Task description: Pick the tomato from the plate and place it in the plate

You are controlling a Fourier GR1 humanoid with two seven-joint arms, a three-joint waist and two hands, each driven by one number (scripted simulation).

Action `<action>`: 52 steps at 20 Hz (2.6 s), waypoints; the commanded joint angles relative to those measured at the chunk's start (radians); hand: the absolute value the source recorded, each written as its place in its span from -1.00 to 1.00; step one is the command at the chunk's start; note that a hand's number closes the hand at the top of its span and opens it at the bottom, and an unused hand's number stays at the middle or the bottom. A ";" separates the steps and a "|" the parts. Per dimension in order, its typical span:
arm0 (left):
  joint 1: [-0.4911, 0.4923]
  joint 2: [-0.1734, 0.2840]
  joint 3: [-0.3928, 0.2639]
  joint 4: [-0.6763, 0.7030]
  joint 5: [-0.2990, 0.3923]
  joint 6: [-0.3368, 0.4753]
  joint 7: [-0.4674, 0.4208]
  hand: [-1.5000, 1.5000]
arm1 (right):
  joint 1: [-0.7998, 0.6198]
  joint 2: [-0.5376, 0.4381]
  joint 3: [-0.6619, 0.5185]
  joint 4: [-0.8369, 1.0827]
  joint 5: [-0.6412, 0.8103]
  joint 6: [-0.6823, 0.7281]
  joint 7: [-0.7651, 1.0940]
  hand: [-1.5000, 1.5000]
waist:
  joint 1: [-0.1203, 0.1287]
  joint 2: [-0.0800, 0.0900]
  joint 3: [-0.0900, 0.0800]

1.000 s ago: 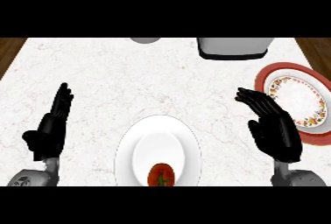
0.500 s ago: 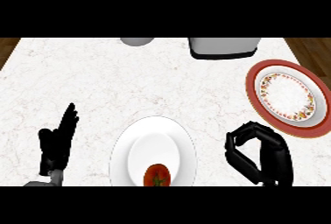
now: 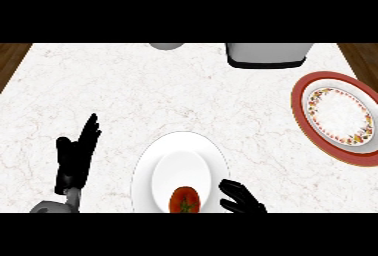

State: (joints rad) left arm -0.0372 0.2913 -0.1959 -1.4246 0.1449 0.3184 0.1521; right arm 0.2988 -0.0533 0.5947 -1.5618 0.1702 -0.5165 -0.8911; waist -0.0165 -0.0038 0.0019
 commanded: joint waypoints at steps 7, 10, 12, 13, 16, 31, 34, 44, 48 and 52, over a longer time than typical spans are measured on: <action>-0.023 0.015 0.009 -0.021 -0.020 0.003 0.055 0.00 | 0.146 -0.100 0.041 -0.104 0.517 -0.251 0.346 -1.00 | 0.011 0.002 -0.006; 0.004 -0.023 -0.010 -0.009 -0.028 0.009 0.022 0.00 | 0.185 -0.092 0.079 -0.171 0.700 -0.172 0.548 -1.00 | 0.013 0.004 -0.006; 0.015 0.009 -0.011 -0.052 -0.030 -0.012 0.038 0.00 | 0.211 -0.109 0.078 -0.153 0.765 -0.095 0.626 -1.00 | 0.019 0.003 -0.006; 0.038 0.026 0.005 -0.081 -0.014 -0.018 0.052 0.00 | 0.203 -0.087 0.091 -0.138 0.824 -0.062 0.677 -1.00 | 0.027 0.003 -0.006; -0.015 -0.009 0.006 0.009 -0.031 -0.013 0.015 0.00 | 0.178 -0.079 0.110 -0.257 0.918 0.127 0.858 -1.00 | 0.013 0.007 -0.006; -0.063 -0.034 0.081 0.006 -0.056 -0.084 0.086 0.00 | -0.052 0.028 0.172 -0.252 0.953 0.376 1.124 -1.00 | 0.014 0.004 -0.002; -0.086 -0.076 0.106 0.109 -0.080 -0.085 0.001 0.00 | -0.119 0.052 0.178 -0.144 0.947 0.327 1.158 -1.00 | 0.013 0.005 -0.002; 0.007 -0.093 0.083 -0.118 -0.146 -0.079 0.138 0.00 | -0.297 0.053 0.157 0.067 0.819 0.218 1.182 -1.00 | 0.023 0.004 -0.001; 0.002 -0.128 0.118 -0.035 -0.168 -0.105 0.053 0.00 | -0.204 0.053 0.218 0.055 0.886 0.183 1.177 -1.00 | 0.017 0.003 -0.002; 0.023 -0.139 0.114 -0.020 -0.168 -0.115 0.026 0.00 | -0.227 0.043 0.194 0.085 0.946 0.166 1.127 1.00 | 0.016 0.004 -0.002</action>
State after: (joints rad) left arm -0.0176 0.1657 -0.0944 -1.4883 -0.0168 0.2164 0.2267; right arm 0.1057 -0.0186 0.8149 -1.5318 1.0808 -0.2978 0.2676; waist -0.0002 -0.0017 -0.0025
